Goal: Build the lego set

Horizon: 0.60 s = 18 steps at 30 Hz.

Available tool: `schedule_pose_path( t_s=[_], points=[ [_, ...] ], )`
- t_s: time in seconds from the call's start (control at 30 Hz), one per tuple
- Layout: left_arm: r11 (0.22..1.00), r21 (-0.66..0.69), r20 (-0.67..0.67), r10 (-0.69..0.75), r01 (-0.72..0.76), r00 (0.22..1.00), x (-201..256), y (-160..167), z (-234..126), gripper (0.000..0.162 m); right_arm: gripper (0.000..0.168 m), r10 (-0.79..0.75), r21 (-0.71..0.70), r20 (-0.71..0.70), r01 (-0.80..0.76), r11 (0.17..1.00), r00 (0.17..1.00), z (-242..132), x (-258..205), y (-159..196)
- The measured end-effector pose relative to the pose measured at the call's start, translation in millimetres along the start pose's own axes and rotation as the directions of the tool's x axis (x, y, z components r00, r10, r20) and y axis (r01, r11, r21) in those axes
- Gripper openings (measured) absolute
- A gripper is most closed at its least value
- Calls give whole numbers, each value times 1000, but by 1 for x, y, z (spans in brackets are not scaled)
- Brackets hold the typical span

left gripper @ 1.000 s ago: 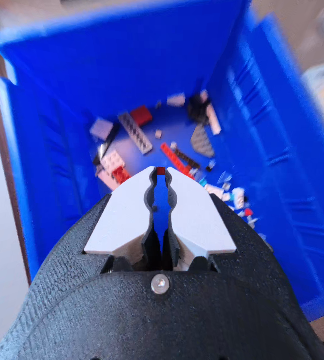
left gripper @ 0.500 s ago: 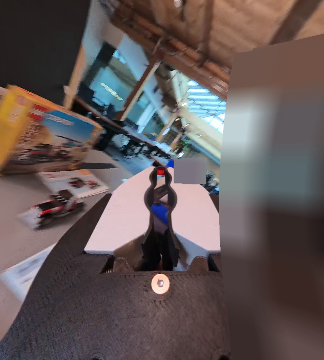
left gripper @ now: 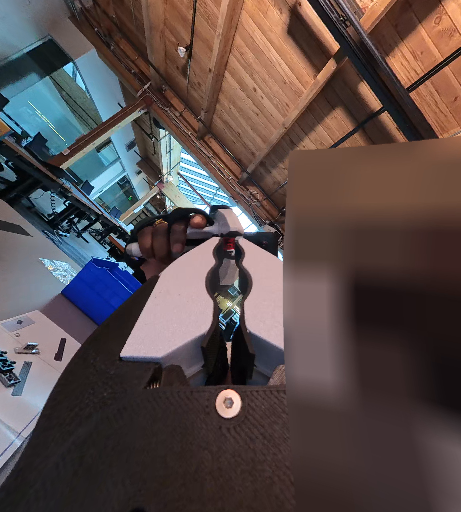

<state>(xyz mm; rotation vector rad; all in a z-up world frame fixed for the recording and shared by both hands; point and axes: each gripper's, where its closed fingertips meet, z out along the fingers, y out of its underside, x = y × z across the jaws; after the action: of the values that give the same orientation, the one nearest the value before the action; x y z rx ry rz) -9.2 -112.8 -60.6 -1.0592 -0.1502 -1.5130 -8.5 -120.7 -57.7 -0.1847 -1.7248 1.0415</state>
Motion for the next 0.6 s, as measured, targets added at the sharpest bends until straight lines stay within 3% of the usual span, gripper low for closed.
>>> schedule_pose_path(
  t_s=[0.6],
  points=[
    [998,-58,-10,17,-17,1000,2,3,2,8,8,-8,-42,28,10,999,1000,7,-1,4]
  ],
)
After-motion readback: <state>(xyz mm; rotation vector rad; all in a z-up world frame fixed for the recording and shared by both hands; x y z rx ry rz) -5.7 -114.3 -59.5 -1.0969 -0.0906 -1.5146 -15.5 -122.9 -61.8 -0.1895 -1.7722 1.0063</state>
